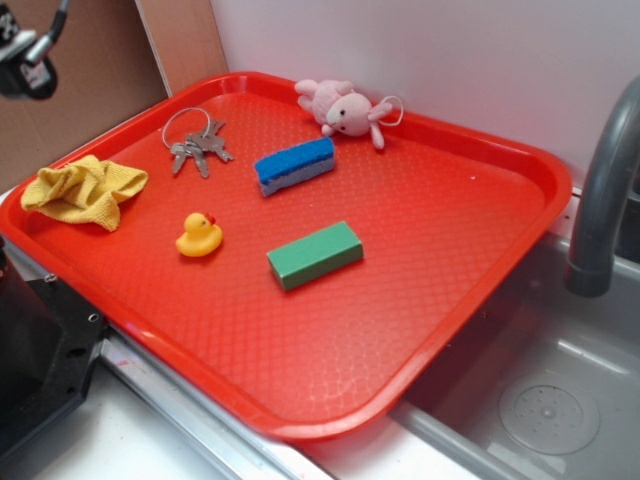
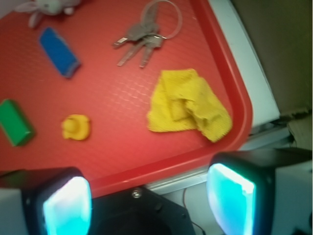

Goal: Grab the yellow cloth.

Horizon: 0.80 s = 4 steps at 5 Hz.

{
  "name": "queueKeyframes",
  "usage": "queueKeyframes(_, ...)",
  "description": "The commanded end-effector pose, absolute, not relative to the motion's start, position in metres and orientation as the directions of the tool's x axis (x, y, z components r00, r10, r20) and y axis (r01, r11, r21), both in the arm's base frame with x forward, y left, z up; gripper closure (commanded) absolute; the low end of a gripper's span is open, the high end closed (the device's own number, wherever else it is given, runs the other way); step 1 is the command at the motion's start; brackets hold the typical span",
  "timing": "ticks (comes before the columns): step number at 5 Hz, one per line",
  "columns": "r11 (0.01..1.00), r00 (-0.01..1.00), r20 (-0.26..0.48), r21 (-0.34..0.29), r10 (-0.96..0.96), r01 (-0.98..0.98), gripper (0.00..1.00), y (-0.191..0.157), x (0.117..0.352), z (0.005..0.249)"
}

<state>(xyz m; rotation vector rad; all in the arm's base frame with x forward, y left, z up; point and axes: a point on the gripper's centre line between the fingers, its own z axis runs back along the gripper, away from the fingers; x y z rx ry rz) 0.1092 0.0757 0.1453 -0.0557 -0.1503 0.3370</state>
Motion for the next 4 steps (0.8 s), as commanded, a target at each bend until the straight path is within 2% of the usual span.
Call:
queueKeyframes(1,0.931,0.92,0.154,-0.016,0.362,-0.363,0.0,0.098,0.111,0.091)
queueKeyframes(2,0.905,0.898,0.16,0.047,0.41,-0.422,0.0,0.111,0.114,0.067)
queueKeyframes(4,0.881,0.881,0.149,0.095,0.449,-0.464,0.0,0.13,0.114,0.04)
